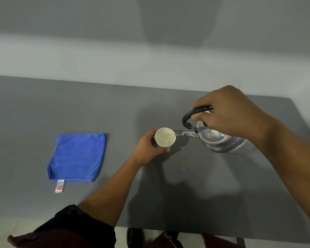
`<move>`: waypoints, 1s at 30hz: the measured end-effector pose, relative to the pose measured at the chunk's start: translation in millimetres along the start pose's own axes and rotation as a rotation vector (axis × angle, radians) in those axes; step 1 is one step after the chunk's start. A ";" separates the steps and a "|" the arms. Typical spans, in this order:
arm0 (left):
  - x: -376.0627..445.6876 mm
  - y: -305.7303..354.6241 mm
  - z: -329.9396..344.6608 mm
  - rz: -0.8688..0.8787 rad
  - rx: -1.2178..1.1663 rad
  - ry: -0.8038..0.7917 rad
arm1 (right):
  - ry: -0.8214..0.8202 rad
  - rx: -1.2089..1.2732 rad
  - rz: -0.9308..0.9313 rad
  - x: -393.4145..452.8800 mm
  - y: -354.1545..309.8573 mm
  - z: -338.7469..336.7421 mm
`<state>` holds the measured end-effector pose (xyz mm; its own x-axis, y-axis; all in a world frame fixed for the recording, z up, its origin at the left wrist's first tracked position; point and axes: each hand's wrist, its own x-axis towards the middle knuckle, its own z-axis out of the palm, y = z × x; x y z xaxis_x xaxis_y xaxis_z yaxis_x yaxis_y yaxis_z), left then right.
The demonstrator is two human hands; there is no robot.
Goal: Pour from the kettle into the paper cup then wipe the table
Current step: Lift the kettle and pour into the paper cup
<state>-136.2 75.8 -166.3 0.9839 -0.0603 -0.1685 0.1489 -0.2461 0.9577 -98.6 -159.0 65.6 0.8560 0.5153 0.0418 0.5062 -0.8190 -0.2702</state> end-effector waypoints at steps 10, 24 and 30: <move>-2.0 3.3 -0.5 -0.012 0.003 -0.004 | 0.029 0.126 0.054 -7.6 5.9 4.7; -6.4 12.4 -4.1 -0.030 0.034 -0.003 | 0.258 0.380 0.157 -45.4 29.1 40.6; -9.4 14.5 -4.5 -0.038 0.034 -0.001 | 0.299 0.459 0.151 -49.5 32.7 49.6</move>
<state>-142.9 77.2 -149.8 0.9775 -0.0518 -0.2047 0.1824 -0.2812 0.9422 -129.6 -198.8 7.1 0.9418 0.2518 0.2229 0.3352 -0.6498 -0.6822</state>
